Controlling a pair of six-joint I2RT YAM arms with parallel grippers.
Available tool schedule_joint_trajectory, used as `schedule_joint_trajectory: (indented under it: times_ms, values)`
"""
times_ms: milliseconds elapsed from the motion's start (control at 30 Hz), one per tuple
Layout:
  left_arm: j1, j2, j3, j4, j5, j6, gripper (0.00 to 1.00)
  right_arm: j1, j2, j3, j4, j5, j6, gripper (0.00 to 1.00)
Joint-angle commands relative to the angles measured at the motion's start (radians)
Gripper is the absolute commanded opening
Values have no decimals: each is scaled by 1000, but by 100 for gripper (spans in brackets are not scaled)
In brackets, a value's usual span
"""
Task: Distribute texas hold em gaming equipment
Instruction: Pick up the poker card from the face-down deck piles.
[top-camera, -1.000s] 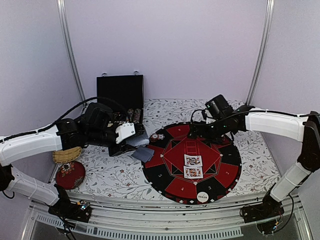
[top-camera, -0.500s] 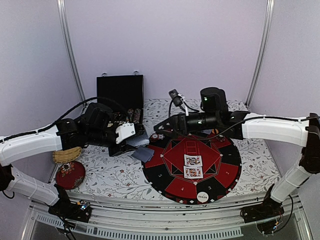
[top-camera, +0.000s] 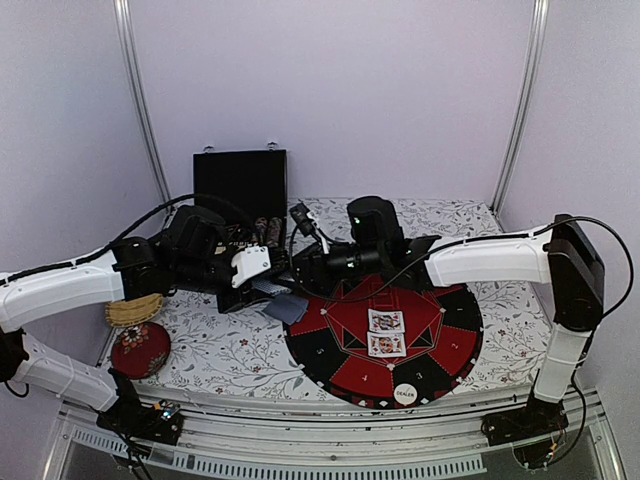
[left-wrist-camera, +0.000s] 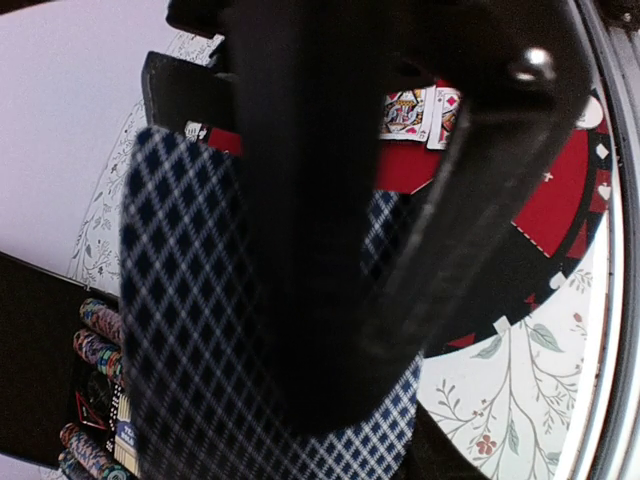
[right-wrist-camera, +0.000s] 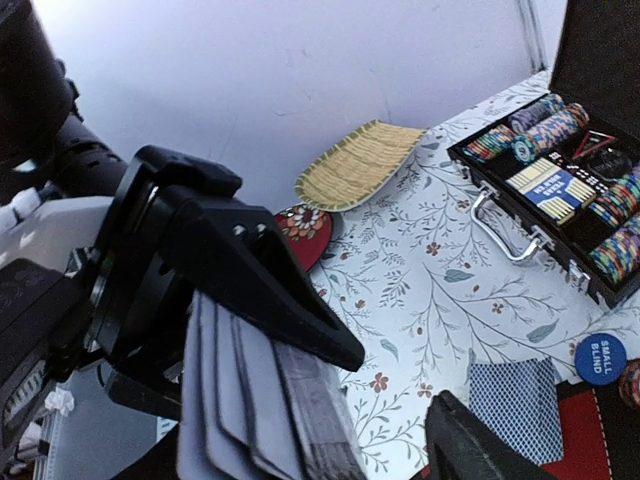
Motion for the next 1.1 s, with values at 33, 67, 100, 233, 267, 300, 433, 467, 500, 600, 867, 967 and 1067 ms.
schedule_joint_trajectory:
  times_ms: [33,67,100,233,267,300,433,467,500,600,867,967,1067]
  values:
    - [-14,-16,-5,14,17,8,46,2,-11,12,-34,103,1,59]
    - [-15,-17,-5,14,17,8,46,1,-25,-1,-42,125,2,56]
    - [-15,-17,-5,15,17,8,46,2,-41,-19,-47,141,1,54]
    - [-16,-16,-4,15,17,8,46,1,-95,-51,-78,182,-1,48]
    - [-16,-16,-3,15,17,8,46,2,-104,-54,-85,185,-1,48]
    - [-15,-16,-4,14,18,8,46,2,-110,-56,-92,184,0,47]
    - [-17,-14,-3,15,15,8,46,1,-126,-51,-130,173,0,44]
    - [-16,-13,-3,15,14,8,46,2,-127,-49,-140,166,0,43]
    - [-15,-13,-3,15,13,9,46,2,-129,-48,-150,162,-1,41]
    - [-15,-13,-5,15,9,8,46,2,-142,-43,-185,164,-5,32]
    - [-16,-13,-5,14,8,9,46,2,-213,-61,-252,208,3,11]
    - [-17,-13,-5,15,7,8,46,1,-247,-75,-268,224,5,4]
    - [-16,-13,-5,15,5,8,46,2,-290,-81,-299,254,8,3]
